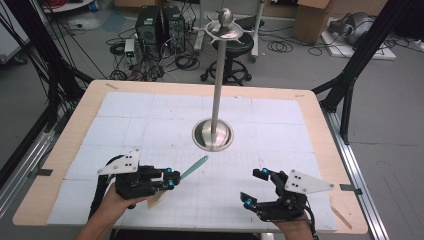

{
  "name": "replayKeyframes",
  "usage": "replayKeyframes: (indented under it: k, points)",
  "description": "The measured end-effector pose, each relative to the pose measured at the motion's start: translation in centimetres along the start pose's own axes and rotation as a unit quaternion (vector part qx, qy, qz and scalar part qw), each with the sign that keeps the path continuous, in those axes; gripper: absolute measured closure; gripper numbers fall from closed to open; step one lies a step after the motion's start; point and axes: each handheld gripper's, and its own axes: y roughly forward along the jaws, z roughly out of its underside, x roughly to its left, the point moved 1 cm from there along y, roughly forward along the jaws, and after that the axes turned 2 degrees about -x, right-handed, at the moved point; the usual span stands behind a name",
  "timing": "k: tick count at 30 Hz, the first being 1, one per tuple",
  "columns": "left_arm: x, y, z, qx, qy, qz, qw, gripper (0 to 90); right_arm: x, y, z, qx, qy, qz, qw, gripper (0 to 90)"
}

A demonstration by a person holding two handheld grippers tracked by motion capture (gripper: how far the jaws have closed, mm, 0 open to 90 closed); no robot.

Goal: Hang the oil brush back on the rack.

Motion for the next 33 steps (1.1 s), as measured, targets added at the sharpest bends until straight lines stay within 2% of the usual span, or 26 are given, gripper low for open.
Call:
replayKeyframes:
  k: [5,7,8,9,12,16,22,27,33]
  points:
    - [-0.9,0.5,-0.2,0.004,0.009,0.026,0.9996,80.8,0.5,1.7,-1.1,0.02,-0.012,-0.055,0.9982,23.8]
    - [-1.0,0.6,-0.2,0.005,0.01,0.031,0.9995,80.7,0.7,2.3,-1.6,0.023,-0.016,-0.072,0.997,26.9]
    - [-1.3,0.8,-0.3,0.013,0.015,0.036,0.9992,80.7,0.7,2.3,-1.6,0.023,-0.016,-0.072,0.997,26.9]
    - [-1.6,0.9,-0.3,0.02,0.022,0.043,0.9986,80.8,1.1,3.0,-2.3,0.033,-0.03,-0.089,0.995,30.8]
    - [-2.3,1.2,-0.2,0.028,0.032,0.058,0.9974,80.7,1.8,3.6,-2.7,0.025,-0.038,-0.113,0.9925,35.7]
    - [-2.8,1.5,-0.1,0.035,0.037,0.072,0.9961,80.7,2.3,4.2,-3.1,0.036,-0.046,-0.131,0.9896,40.7]
    - [-3.0,2.0,0.0,0.033,0.037,0.09,0.9947,80.7,3.0,4.7,-3.5,0.052,-0.068,-0.169,0.9819,53.9]
    - [-3.1,2.2,0.1,0.035,0.041,0.103,0.9933,80.7,3.2,4.9,-3.6,0.057,-0.081,-0.184,0.9779,64.3]
    - [-3.1,1.9,-0.1,0.026,0.043,0.114,0.9922,80.7,3.0,5.0,-3.6,0.059,-0.078,-0.209,0.973,72.5]
